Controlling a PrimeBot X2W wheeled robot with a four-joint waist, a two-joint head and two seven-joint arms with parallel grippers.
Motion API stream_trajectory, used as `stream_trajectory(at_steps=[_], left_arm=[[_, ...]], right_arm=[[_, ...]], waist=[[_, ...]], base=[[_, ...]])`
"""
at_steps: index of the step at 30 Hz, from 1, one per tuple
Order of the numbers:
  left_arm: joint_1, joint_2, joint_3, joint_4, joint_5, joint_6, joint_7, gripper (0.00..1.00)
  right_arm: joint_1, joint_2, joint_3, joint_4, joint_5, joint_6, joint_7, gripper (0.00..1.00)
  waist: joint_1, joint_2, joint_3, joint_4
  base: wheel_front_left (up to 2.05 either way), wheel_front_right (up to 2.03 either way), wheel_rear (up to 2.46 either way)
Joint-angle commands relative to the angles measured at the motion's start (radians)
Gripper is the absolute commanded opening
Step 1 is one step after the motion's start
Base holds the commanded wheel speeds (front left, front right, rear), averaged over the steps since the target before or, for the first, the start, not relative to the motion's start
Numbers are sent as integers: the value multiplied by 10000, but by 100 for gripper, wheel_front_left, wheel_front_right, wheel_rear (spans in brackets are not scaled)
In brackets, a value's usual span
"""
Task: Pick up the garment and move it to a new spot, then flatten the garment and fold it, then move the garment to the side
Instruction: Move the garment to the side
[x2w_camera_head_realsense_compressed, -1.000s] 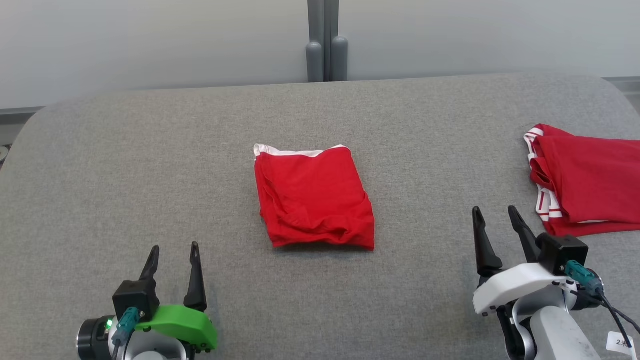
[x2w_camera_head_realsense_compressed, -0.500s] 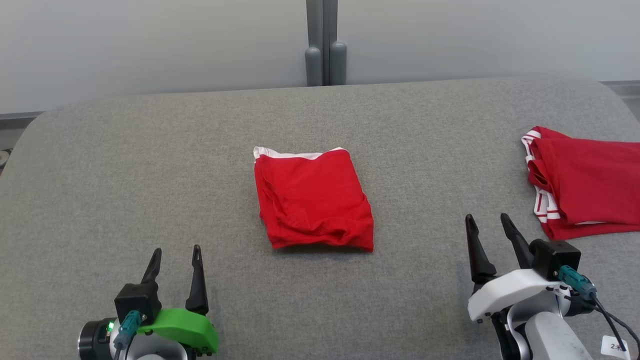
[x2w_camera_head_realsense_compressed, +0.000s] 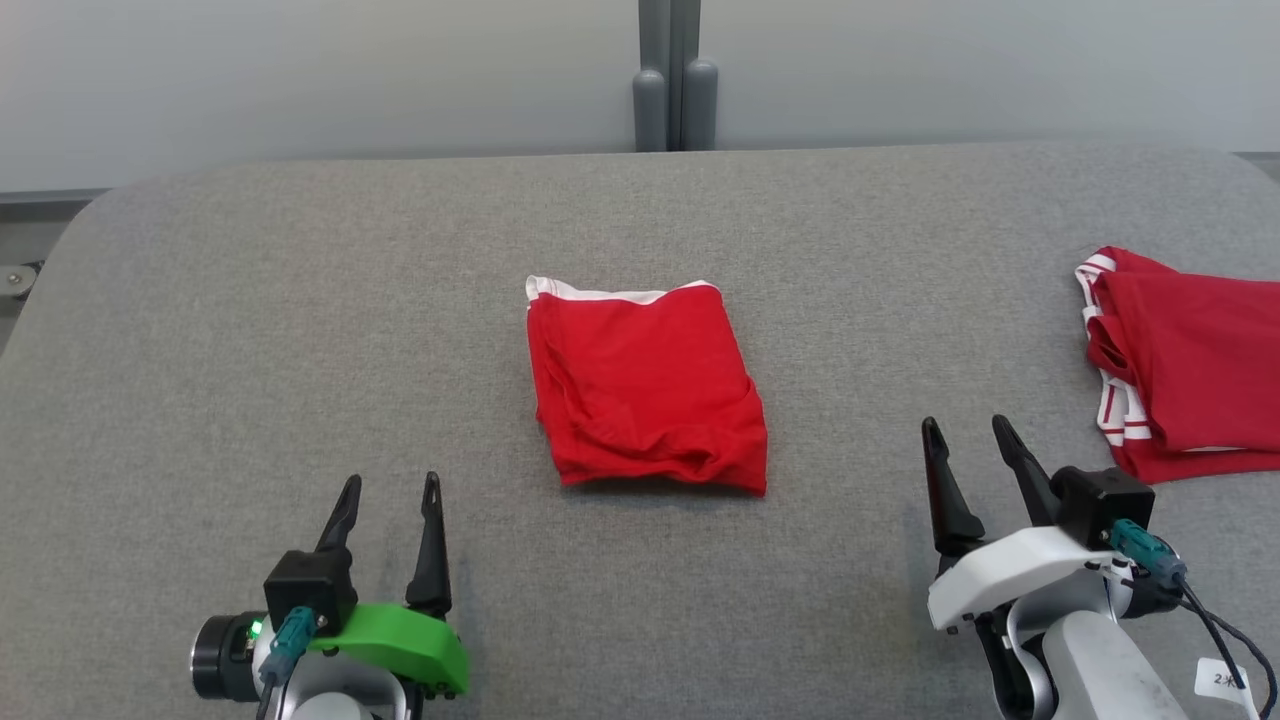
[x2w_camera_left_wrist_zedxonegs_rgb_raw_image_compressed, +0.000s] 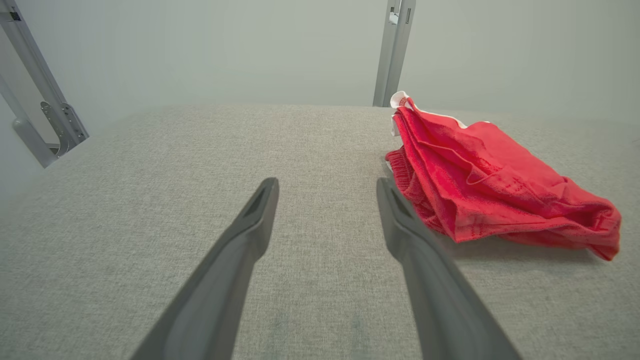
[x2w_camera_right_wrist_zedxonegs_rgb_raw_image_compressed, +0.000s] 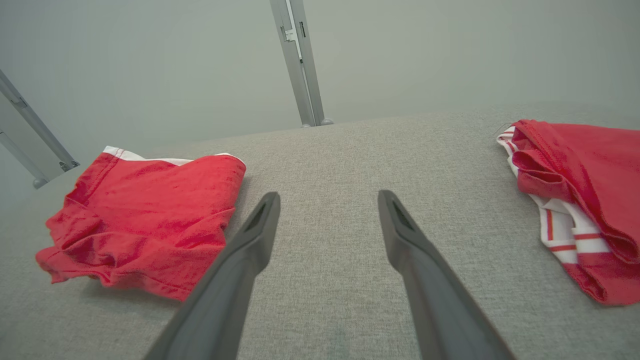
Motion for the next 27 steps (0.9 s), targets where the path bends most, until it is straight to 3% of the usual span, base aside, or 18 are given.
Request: stream_trajectory(at_steps=[1, 9, 17, 27], left_arm=[[-234, 32, -137, -80, -61, 71, 9, 100], [-570, 32, -946, -331, -334, 211, 10, 100], [-835, 28, -1512, -471, -543, 370, 9, 100], [-983, 28, -1932, -553, -861, 509, 9, 100]], right_arm=[[-192, -12, 53, 17, -47, -5, -23, 100], [-1069, -21, 400, 538, 78, -5, -21, 100], [-2427, -77, 1017, 1854, 1044, -5, 296, 100], [-3404, -194, 698, 3901, 1872, -5, 498, 100]], waist=[[0, 0, 292, 296], [0, 0, 1008, 1318], [0, 0, 1534, 2358], [0, 0, 1884, 3123]], base=[[0, 0, 0], [0, 0, 0], [0, 0, 0], [0, 0, 0]])
